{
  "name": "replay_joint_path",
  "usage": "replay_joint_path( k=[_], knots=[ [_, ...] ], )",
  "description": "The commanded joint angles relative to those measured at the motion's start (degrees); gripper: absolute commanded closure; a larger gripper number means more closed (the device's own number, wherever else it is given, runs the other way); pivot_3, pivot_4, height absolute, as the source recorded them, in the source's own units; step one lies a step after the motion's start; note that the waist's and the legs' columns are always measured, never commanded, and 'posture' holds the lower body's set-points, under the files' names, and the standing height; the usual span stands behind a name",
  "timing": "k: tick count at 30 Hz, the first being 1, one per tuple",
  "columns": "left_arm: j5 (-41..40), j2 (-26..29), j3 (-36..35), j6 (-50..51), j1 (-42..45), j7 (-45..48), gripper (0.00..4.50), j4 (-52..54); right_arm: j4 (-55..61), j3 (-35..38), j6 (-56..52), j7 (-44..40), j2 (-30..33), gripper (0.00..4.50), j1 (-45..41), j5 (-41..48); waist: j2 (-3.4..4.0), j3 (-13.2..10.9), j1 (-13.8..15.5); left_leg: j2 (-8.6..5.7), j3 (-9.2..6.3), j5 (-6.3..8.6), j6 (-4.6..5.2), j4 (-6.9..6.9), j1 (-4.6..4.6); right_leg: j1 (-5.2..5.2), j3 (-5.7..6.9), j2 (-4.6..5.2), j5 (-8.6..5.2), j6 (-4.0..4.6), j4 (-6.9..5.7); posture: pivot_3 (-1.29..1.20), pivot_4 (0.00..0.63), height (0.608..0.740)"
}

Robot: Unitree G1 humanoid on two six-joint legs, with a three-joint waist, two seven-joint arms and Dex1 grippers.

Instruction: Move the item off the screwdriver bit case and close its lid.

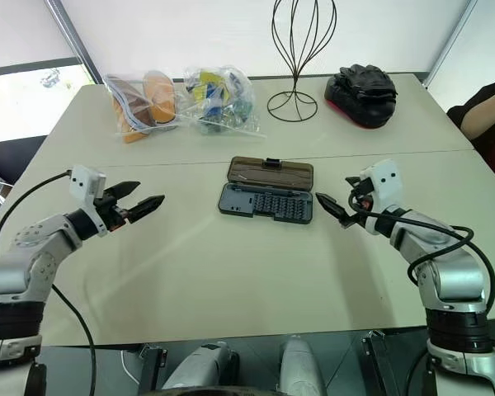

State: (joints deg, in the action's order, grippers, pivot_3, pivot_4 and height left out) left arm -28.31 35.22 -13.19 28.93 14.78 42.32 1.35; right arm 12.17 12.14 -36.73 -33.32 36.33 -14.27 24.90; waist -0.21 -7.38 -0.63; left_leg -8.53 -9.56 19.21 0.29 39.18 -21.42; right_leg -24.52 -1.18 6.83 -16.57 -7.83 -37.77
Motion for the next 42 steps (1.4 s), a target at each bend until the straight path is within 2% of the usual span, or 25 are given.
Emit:
replay_joint_path(
  k=[1,23,27,30,36,42],
  knots=[
    [-3.4,-0.38,-2.96,0.46,-0.05,0.44,0.0,2.59,2.3,0.94,0.35,0.48,-0.15,0.06,-0.07,0.44,0.01,0.0,0.0,0.0,0.0,0.0,0.0,0.0,0.0,0.0,0.0,0.0,0.0,0.0,0.0,0.0,0.15,0.74],
    [-1.73,-0.03,-1.72,-0.54,1.36,1.27,0.0,0.96,2.38,1.4,0.91,1.71,-0.28,0.06,0.64,0.29,0.0,-0.01,0.04,0.01,0.0,0.0,0.0,0.0,0.0,0.01,0.0,0.0,0.0,0.0,0.02,0.0,0.15,0.74],
    [-0.13,0.59,0.14,-2.17,4.38,3.58,0.0,-2.07,1.79,1.23,1.25,2.09,-0.46,0.06,0.0,-0.05,0.0,-0.01,0.06,0.0,0.0,0.0,0.0,0.0,0.0,0.01,0.01,-0.01,0.0,0.0,0.02,0.0,0.15,0.74],
    [3.14,0.63,4.44,-5.74,9.93,7.24,0.0,-6.94,0.62,0.76,1.6,2.54,-0.64,0.06,-1.27,-0.55,0.0,-0.01,0.24,0.0,0.0,0.0,0.0,0.02,0.0,0.03,0.03,0.0,0.0,0.0,0.02,0.0,0.15,0.74],
    [10.14,-2.17,14.39,-14.54,25.6,17.26,0.0,-22.08,-6.9,-1.7,-1.56,5.64,-2.81,0.06,-11.51,-2.07,-0.01,-0.01,-0.16,-0.01,0.02,0.0,0.0,0.07,-0.03,0.06,0.09,0.01,0.01,-0.01,0.11,0.0,0.15,0.74],
    [18.45,-6.19,21.07,-28.57,35.3,22.28,0.0,-36.62,-29.78,-10.05,-2.53,9.13,-6.95,0.06,-30.64,-10.71,0.02,-0.03,-1.27,0.05,0.11,-0.01,-0.01,-0.06,-0.08,-0.12,0.09,0.01,0.0,-0.01,0.06,0.0,0.15,0.74]
  ],
)
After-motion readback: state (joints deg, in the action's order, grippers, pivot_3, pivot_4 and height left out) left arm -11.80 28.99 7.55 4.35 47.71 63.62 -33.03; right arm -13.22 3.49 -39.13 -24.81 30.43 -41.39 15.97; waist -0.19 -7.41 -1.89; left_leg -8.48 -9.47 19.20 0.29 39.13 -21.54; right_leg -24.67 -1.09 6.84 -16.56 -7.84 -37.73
